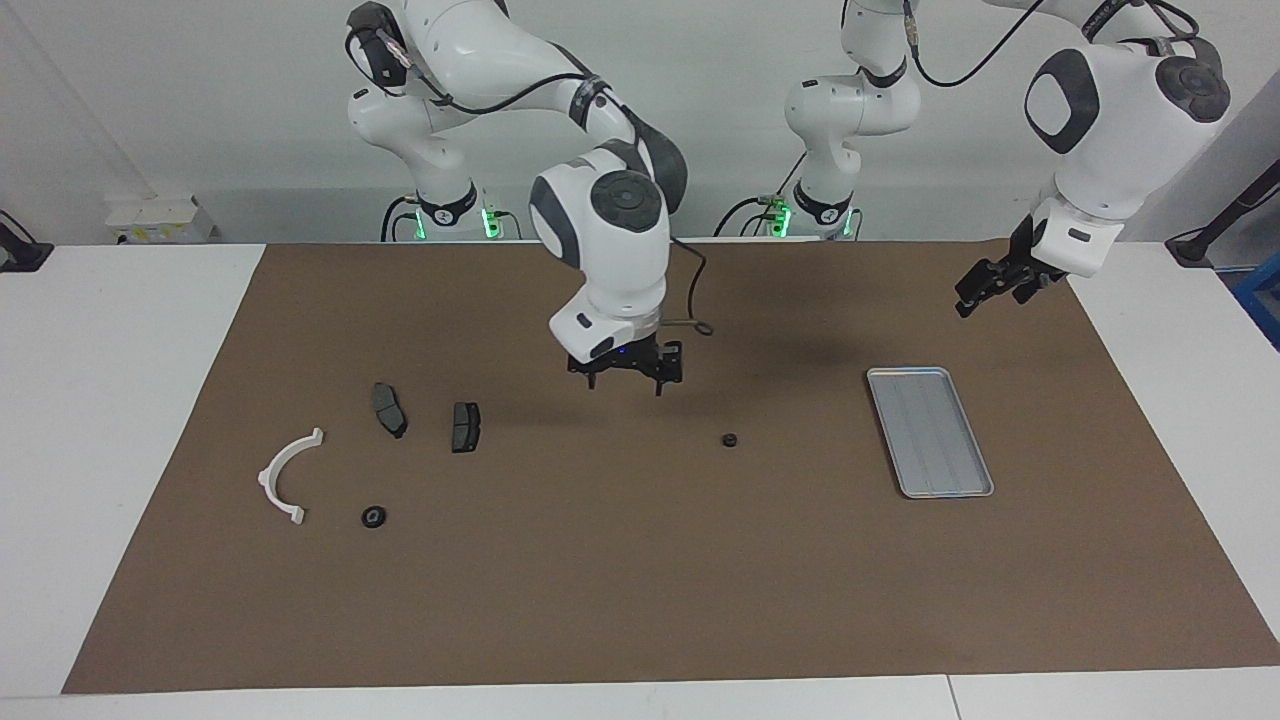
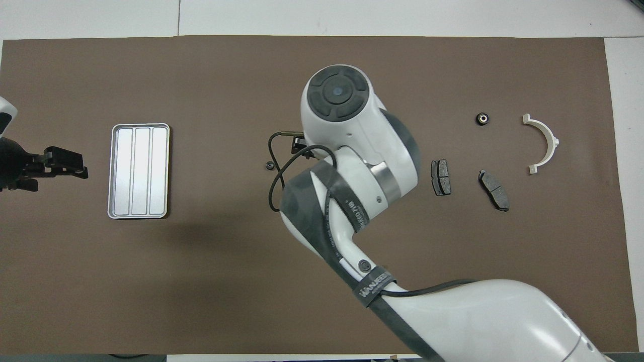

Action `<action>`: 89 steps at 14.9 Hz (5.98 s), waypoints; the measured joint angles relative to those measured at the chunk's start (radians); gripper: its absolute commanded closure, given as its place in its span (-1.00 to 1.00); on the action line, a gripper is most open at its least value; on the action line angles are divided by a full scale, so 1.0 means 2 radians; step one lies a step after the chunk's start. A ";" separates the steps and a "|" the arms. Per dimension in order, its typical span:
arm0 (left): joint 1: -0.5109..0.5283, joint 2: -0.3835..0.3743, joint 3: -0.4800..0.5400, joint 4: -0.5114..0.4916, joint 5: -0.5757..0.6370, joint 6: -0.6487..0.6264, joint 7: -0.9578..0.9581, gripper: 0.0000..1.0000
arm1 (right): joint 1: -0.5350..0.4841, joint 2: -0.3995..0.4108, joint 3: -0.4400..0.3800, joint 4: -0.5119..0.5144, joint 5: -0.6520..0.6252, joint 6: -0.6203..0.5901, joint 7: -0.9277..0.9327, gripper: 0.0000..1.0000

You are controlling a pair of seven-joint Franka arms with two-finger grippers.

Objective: Place bearing gear from tray to pile

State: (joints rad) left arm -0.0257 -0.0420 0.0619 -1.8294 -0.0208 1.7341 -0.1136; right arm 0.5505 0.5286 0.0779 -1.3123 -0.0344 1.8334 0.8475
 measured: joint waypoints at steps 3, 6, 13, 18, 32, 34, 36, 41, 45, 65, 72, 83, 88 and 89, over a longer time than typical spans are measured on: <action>0.009 0.002 -0.020 0.000 0.000 0.009 0.003 -1.00 | 0.050 0.066 -0.003 0.071 0.000 0.003 0.073 -1.00; 0.013 0.012 -0.031 0.007 0.000 0.008 0.003 -1.00 | 0.077 0.140 -0.013 0.132 0.000 0.017 0.100 -1.00; 0.017 0.005 -0.033 0.055 0.000 -0.058 0.006 -1.00 | 0.090 0.215 -0.040 0.182 0.000 0.037 0.101 -1.00; 0.018 0.001 -0.042 0.073 0.000 -0.080 0.009 -1.00 | 0.094 0.219 -0.046 0.194 0.000 0.037 0.101 -0.82; 0.019 0.001 -0.068 0.073 0.000 -0.084 0.009 -1.00 | 0.094 0.225 -0.046 0.195 0.000 0.039 0.101 0.55; 0.019 0.001 -0.068 0.073 0.000 -0.084 0.008 -1.00 | 0.094 0.225 -0.046 0.196 0.000 0.043 0.101 0.98; 0.019 0.001 -0.068 0.073 0.000 -0.084 0.008 -1.00 | 0.095 0.225 -0.046 0.196 0.000 0.046 0.101 1.00; 0.019 0.001 -0.068 0.073 0.000 -0.084 0.008 -1.00 | 0.092 0.225 -0.048 0.197 0.000 0.038 0.098 1.00; 0.019 0.001 -0.068 0.073 0.000 -0.084 0.008 -1.00 | 0.030 0.191 -0.056 0.214 -0.002 -0.042 -0.026 1.00; 0.019 0.001 -0.068 0.073 0.000 -0.084 0.008 -1.00 | -0.185 0.057 -0.052 -0.094 -0.022 0.178 -0.390 -1.00; 0.019 0.001 -0.068 0.073 0.000 -0.084 0.008 -1.00 | -0.185 -0.009 -0.052 -0.090 -0.022 0.086 -0.390 -1.00; 0.019 0.001 -0.068 0.073 0.000 -0.084 0.008 -1.00 | -0.209 -0.091 -0.051 -0.091 -0.022 -0.005 -0.390 -1.00; 0.019 0.001 -0.068 0.073 0.000 -0.084 0.008 -1.00 | -0.209 -0.218 -0.049 -0.136 -0.020 -0.076 -0.390 -1.00; 0.019 0.001 -0.068 0.073 0.000 -0.084 0.008 -1.00 | -0.210 -0.243 -0.049 -0.147 -0.018 -0.099 -0.390 -1.00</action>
State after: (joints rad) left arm 0.0120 -0.0409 -0.0737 -1.6826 -0.0207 1.5667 -0.0966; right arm 0.1311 0.0418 -0.0201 -1.6072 -0.0708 1.6348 0.0678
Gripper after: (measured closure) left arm 0.000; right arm 0.000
